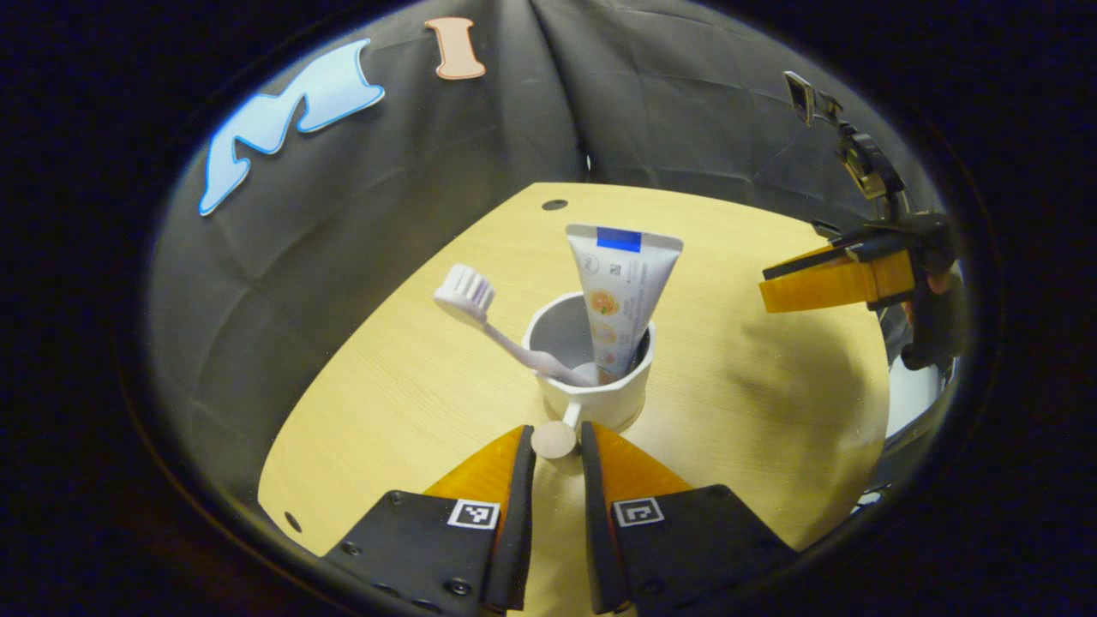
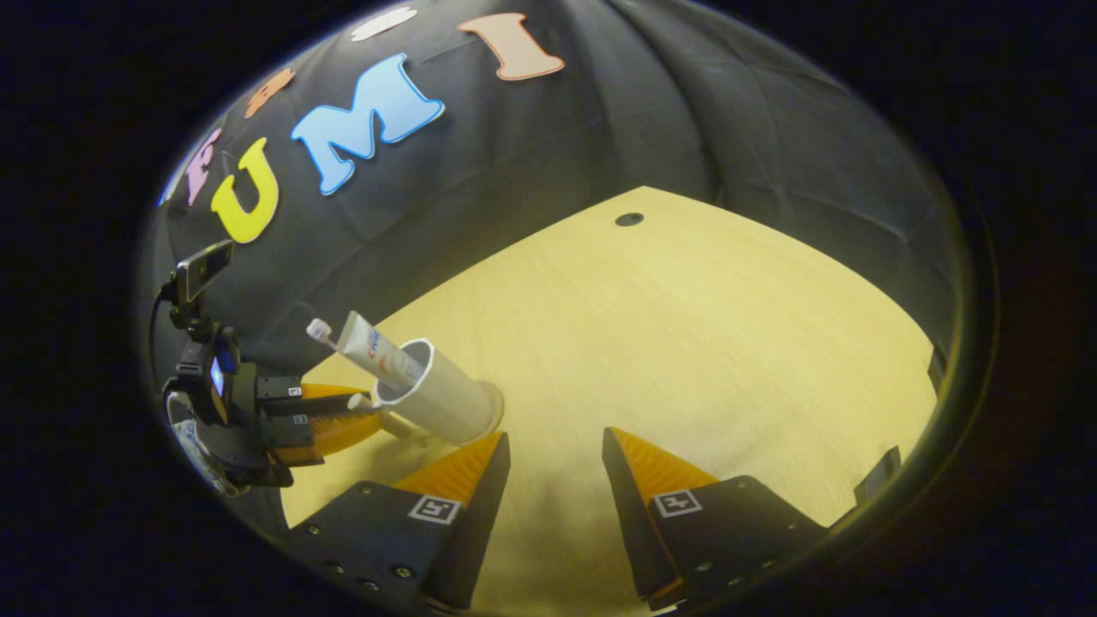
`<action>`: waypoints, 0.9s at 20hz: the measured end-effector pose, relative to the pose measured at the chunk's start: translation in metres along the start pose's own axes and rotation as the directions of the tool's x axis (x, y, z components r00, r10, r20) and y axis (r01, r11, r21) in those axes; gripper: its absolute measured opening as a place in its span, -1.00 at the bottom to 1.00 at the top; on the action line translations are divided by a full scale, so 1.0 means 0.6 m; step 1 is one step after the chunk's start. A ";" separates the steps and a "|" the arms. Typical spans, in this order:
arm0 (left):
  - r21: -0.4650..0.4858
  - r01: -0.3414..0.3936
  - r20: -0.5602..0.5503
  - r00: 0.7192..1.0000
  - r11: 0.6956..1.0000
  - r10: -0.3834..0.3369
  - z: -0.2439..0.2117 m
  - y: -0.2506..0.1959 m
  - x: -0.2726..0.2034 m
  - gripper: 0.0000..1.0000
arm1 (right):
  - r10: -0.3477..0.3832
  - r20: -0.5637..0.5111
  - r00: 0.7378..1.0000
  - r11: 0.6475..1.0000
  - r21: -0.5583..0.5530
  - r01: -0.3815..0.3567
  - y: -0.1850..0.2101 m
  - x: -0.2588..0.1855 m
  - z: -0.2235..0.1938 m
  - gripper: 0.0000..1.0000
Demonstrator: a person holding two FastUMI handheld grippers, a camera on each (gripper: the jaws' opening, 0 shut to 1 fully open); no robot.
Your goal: Put the toothbrush and toothpaste on the desktop into the cup, then pick up the cup and place it on the coaster on the desktop.
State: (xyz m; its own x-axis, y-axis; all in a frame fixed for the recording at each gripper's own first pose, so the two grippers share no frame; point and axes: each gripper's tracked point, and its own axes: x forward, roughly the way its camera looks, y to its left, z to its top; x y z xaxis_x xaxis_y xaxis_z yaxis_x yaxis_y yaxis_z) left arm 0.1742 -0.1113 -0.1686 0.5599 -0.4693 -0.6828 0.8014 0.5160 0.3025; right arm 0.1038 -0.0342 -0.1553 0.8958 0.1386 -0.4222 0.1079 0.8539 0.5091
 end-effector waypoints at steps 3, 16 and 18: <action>0.002 -0.036 0.032 0.999 0.999 0.036 0.010 0.003 -0.028 -0.29 | 0.018 0.012 1.000 0.999 -0.031 -0.018 0.025 -0.019 0.001 0.33; -0.250 -0.215 0.254 0.926 0.944 0.278 0.116 0.015 -0.239 -0.28 | 0.097 0.182 0.978 0.978 -0.199 -0.060 0.152 -0.141 0.134 0.33; -0.292 -0.218 0.294 0.906 0.931 0.304 0.148 0.001 -0.279 -0.10 | 0.102 0.222 0.970 0.973 -0.226 -0.051 0.170 -0.161 0.164 0.32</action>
State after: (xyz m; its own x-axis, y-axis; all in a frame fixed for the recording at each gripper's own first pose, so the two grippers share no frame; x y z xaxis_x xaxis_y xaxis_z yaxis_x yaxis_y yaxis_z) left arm 0.0996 -0.0959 0.0051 0.8129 -0.4792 -0.3310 0.5630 0.7920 0.2362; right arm 0.0705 -0.0099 0.0110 0.9754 0.1101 -0.1911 -0.0378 0.9371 0.3471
